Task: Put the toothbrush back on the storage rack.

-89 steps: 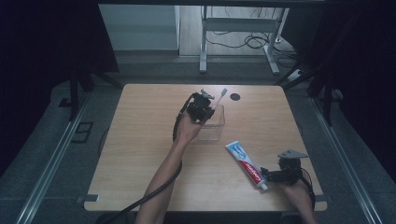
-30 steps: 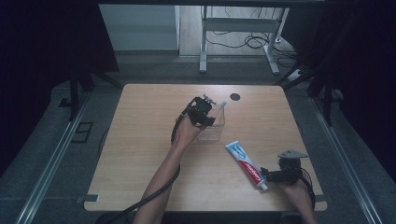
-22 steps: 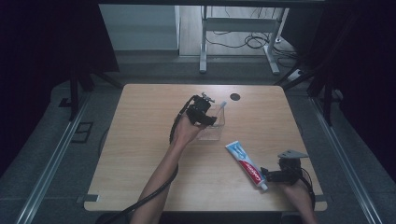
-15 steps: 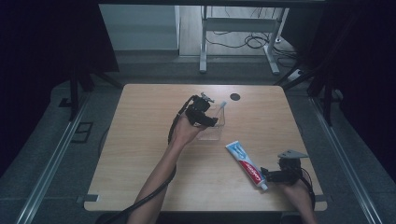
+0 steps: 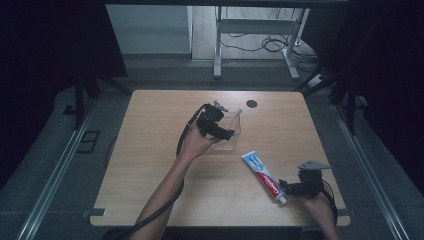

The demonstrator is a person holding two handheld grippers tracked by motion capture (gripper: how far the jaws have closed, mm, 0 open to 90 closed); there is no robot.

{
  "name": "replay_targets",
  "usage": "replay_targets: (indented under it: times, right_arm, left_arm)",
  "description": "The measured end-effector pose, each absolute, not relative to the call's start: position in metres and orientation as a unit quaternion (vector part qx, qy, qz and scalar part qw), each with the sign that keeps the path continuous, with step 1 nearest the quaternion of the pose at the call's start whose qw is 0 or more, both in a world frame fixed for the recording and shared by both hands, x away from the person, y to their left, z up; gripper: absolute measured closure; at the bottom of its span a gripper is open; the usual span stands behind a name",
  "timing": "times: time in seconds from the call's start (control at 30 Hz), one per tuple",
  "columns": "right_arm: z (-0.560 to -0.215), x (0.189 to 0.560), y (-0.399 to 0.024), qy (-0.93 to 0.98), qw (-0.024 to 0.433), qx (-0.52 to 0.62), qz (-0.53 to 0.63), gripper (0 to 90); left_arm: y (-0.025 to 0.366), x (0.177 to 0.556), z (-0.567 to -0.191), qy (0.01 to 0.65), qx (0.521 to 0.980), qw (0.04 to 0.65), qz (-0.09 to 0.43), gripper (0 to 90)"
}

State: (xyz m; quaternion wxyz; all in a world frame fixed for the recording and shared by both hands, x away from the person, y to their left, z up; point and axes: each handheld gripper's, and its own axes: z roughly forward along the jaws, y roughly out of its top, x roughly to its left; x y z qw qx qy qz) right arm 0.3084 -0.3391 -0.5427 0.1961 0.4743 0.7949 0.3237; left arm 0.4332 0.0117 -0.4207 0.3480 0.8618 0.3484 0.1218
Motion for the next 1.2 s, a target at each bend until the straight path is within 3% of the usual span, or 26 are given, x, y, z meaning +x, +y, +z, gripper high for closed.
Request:
replay_targets:
  times: [1.2]
  right_arm:
    - [-0.543, 0.308, -0.339, 0.795, 0.196, 0.474, 0.324, 0.0]
  left_arm:
    - [0.078, 0.385, -0.417, 0.358, 0.844, 0.375, 0.139, 12.7]
